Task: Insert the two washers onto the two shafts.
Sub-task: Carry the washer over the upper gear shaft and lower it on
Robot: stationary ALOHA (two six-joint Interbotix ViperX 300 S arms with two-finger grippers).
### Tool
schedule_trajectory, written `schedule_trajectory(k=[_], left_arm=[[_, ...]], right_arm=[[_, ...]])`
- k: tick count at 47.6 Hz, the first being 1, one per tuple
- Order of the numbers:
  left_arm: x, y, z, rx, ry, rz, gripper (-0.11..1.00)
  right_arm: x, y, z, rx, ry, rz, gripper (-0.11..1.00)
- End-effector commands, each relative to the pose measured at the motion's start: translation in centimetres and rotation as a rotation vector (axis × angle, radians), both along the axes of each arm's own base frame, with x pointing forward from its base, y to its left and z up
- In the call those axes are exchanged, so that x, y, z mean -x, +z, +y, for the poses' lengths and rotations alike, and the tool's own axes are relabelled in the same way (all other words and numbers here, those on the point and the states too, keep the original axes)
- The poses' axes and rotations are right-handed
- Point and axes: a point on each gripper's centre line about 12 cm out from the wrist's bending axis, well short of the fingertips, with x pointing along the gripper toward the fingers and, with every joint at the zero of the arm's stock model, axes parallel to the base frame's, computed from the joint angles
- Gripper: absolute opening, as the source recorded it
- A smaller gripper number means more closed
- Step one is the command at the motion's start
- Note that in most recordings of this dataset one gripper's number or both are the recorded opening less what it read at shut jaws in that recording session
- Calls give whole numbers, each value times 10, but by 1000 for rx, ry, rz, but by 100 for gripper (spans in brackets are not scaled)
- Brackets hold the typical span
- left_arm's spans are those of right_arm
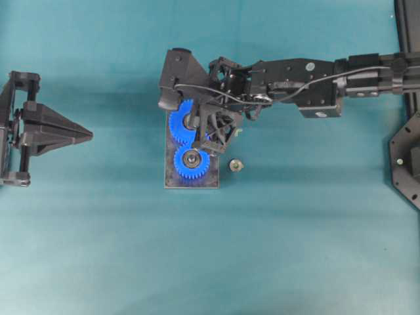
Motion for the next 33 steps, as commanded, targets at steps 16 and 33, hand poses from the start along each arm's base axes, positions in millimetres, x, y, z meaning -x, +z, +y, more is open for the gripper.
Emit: schedule_trajectory(k=[16,33], left_arm=[[-2,5,0,0,1,-18,0],[-2,5,0,0,1,-21,0]], right_arm=[[-6,12,-4,12,3,-29,31],[-11,19,-6,9,4,-5,31]])
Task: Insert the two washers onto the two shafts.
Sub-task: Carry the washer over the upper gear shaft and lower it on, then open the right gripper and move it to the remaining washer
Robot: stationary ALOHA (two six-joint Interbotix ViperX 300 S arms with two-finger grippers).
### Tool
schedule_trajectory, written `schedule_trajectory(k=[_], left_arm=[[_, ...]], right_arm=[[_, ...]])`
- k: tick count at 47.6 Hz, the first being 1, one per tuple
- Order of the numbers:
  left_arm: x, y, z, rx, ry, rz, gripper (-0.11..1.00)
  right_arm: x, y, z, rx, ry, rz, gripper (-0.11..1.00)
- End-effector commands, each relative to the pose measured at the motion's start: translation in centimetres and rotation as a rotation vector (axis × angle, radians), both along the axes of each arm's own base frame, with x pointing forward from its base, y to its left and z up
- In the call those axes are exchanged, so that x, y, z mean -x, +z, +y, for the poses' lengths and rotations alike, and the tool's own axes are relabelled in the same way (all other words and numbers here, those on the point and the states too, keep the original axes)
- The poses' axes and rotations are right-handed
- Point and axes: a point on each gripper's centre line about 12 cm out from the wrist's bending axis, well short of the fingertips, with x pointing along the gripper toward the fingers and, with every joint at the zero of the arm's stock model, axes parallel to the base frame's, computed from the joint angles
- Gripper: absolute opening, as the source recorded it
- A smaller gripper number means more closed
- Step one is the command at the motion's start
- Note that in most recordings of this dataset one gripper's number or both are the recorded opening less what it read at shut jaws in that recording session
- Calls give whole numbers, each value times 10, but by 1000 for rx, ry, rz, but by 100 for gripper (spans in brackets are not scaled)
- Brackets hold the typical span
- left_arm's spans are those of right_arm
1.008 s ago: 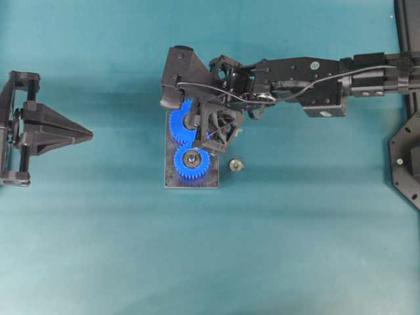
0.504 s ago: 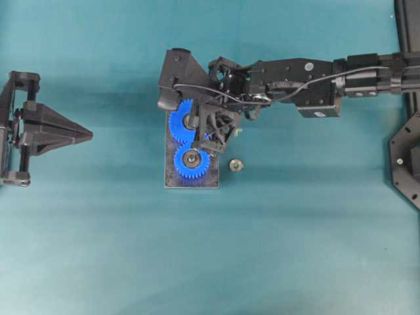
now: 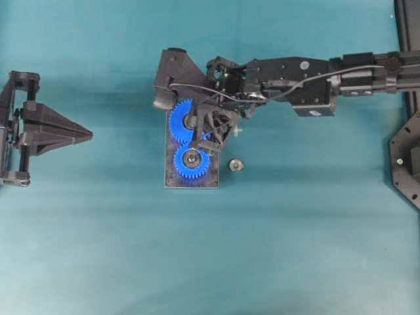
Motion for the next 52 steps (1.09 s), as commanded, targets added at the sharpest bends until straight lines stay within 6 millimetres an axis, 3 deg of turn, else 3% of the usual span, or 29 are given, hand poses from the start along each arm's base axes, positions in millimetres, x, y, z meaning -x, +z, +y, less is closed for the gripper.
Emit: schedule_trajectory(k=[1,12,18,22,34,40,46,52], left_arm=[[-2,5,0,-1,1,-18,0],[-1,4,0,-1,1,-26,0],[-1,4,0,-1,1,-31,0],[-2,4,0,-1,1,-29,0],[-2,5,0,9,3,-32,0],[-2,5,0,23,6,-31,0],[-2,5,0,21,6,-27,0],[-2,4,0,18,5,-23,0]], right_arm=[[-5,16,-4,14,6,-35,31],[-6,19,-4,12,7,-25,32],[-9,24,-4,14,8,-38,53],[-11,26,-4,15,8,-46,60],[-6,39,-2,9,-1,-56,60],[12,51,3,-6,-7,-32,60],[39,59,20,-34,-3,-7,60],[63,51,42,-41,36,17,60]])
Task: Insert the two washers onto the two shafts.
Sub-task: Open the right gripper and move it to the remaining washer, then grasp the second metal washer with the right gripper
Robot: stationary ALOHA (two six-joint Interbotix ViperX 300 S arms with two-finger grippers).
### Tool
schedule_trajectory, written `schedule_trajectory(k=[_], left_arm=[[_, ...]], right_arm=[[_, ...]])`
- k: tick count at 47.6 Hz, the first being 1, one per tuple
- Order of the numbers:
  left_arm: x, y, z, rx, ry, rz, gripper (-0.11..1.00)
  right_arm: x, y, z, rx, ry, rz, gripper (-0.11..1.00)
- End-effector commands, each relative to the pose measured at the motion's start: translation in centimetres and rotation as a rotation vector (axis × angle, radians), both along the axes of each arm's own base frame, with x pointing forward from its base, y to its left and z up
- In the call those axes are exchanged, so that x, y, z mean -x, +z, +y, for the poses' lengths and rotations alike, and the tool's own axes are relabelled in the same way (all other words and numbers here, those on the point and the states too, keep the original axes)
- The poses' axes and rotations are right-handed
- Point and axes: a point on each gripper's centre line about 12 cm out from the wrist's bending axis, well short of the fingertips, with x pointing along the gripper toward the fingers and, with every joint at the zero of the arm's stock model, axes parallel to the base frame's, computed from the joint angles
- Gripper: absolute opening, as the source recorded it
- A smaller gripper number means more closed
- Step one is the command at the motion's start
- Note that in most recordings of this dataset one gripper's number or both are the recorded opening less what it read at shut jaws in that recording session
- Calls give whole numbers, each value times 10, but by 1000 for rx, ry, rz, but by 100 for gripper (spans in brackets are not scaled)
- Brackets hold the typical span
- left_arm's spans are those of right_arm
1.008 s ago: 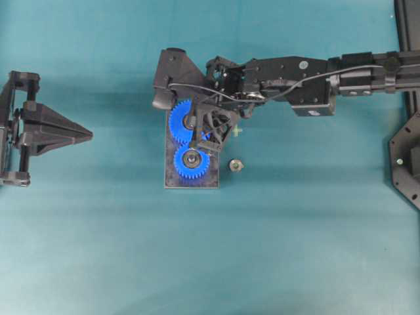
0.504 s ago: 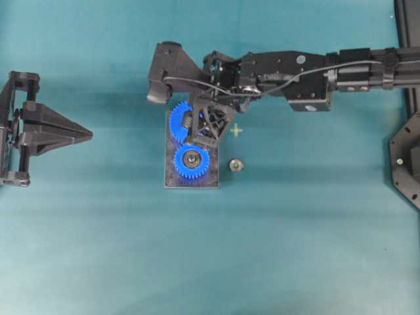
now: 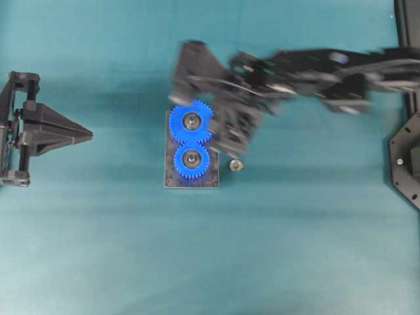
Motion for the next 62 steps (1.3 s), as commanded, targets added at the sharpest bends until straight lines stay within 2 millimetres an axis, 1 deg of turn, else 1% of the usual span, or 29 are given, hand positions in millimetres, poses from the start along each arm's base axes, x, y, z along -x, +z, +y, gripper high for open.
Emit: schedule_trajectory(k=[1,6,10,13,19,23,29,35,48,55,62], left_arm=[[-3,5,0,-4,0,-12,0],[-3,4,0,-6,0,-11,0],[-3,4,0,-4,0,-9,0],[-4,5,0,-6,0,-9,0],[-4,6,0,-6,0,-11,0],[-4,6,0,-4,-1,-12,0],[-5,7,0,-4,-1,-14,0],[-7,8,0,-4,0,-14,0],[-8,6,0,-3,0,-5,0],[-8,6,0,-1,-1,-5,0],[-8,6,0,-1,-2,-5,0]], right_arm=[[16,7,17,-7,28,-20,60],[30,-13,32,-21,50,18,60],[33,-31,40,-35,44,12,62],[31,-45,43,-40,36,-9,63],[22,-62,44,-40,29,-41,70],[19,-76,43,-34,33,-22,74],[18,-96,43,-33,33,27,75],[19,-104,41,-26,34,48,75],[19,-106,34,-22,18,48,73],[20,-109,34,-22,16,56,68],[18,-111,35,-22,21,60,57]])
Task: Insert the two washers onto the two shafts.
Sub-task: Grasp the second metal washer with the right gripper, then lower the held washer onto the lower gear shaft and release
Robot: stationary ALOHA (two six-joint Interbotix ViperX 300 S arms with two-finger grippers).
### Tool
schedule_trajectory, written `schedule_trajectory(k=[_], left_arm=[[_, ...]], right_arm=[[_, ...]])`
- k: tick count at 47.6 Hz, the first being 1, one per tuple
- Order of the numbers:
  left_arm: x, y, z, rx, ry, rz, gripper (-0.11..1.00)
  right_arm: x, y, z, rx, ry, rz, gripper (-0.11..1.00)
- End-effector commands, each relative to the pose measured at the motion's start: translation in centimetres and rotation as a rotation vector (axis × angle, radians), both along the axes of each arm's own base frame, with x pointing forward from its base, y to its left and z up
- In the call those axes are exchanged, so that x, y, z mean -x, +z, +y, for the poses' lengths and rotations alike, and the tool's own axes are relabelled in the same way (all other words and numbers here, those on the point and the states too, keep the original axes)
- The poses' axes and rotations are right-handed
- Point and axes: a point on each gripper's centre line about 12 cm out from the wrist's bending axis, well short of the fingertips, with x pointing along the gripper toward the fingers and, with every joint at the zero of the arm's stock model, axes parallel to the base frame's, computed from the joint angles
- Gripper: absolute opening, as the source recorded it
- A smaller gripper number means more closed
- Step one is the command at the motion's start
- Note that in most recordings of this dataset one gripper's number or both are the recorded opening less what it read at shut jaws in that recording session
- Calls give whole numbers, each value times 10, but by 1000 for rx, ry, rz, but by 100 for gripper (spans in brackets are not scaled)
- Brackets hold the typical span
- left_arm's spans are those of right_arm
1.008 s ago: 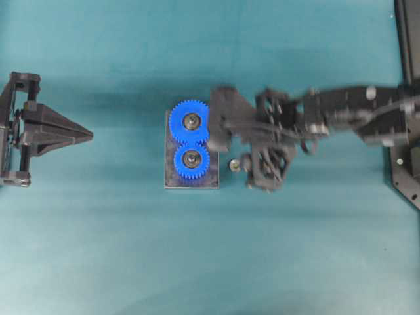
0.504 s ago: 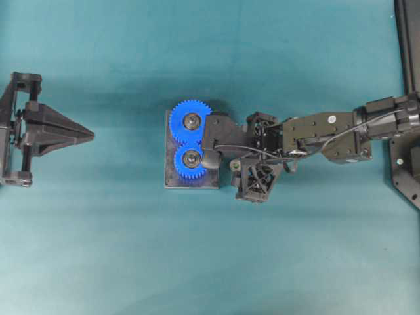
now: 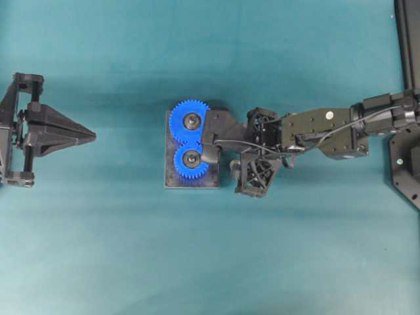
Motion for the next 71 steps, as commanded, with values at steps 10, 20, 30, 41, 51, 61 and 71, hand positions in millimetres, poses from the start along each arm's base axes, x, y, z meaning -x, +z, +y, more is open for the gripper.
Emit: schedule_trajectory(k=[10,20,30,41,51,61,71], left_arm=[[-4,10,0,-3,-3,-28,0],[-4,10,0,-1,-2,-29,0],[-4,10,0,-1,-2,-26,0],[-3,8,0,-1,-2,-23,0],[-3,7,0,-1,-2,-25,0],[-3,8,0,0,-2,-26,0],[-2,8,-1,2,-3,-28,0]], right_arm=[[-3,2,10,-3,17,-9,39],[-2,9,14,-8,22,-7,32],[-5,47,14,-11,24,-41,32],[-18,88,15,-3,42,-78,32],[-47,110,15,21,69,-149,32],[-69,111,14,46,104,-144,32],[-77,104,12,60,129,-119,32]])
